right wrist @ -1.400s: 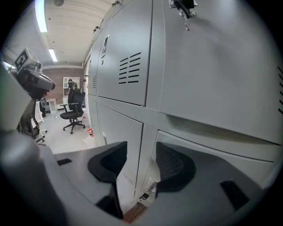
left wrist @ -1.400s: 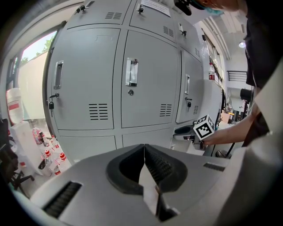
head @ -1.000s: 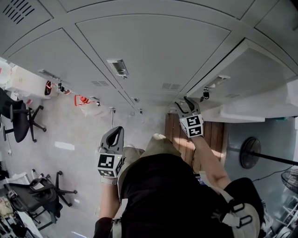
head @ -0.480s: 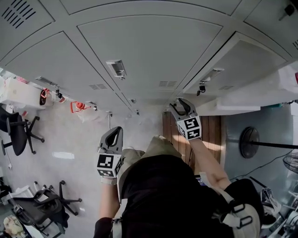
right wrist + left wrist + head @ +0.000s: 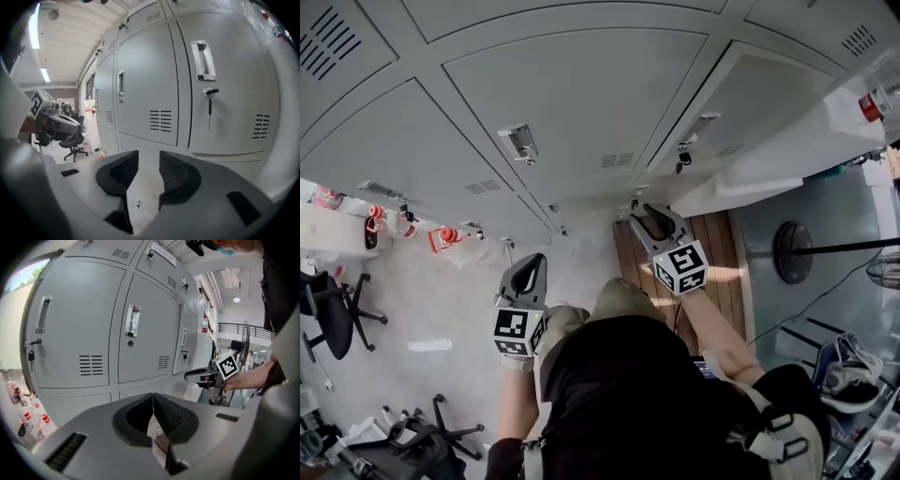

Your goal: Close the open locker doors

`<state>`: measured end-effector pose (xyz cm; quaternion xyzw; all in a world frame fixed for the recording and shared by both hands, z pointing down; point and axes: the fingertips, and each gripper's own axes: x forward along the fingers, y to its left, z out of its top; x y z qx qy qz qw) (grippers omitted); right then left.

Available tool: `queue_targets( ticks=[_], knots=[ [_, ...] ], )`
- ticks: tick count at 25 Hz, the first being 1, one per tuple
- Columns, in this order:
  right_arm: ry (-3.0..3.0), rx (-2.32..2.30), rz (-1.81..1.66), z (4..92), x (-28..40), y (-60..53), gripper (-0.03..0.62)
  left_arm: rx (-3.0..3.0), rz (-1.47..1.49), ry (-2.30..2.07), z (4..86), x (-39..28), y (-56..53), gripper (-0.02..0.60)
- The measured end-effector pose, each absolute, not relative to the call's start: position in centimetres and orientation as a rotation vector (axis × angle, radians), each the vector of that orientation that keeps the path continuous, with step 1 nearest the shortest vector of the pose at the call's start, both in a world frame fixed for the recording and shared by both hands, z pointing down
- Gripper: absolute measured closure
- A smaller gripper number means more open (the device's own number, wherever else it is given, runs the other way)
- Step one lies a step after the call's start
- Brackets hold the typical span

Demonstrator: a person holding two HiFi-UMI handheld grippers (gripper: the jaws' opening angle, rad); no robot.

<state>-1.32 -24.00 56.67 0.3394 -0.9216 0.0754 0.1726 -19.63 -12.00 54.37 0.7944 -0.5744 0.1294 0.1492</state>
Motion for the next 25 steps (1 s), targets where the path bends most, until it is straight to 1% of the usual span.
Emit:
queue_targets(
  ticks=[14, 21, 25],
  knots=[
    [-2.760, 0.993, 0.169, 47.5, -2.7, -16.6, 0.524, 2.471, 0.310, -1.477, 51.5, -18.7, -12.9, 0.572],
    [-2.800, 1.022, 0.154, 44.0, -2.6, -14.2, 0.536, 2.570, 0.278, -1.373, 49.8, -17.1, -13.2, 0.572],
    [-2.834, 1.049, 0.168, 42.3, -2.2, -13.1, 0.536, 2.613, 0.200, -1.306, 48.3, -16.2, -13.2, 0.572]
  ],
)
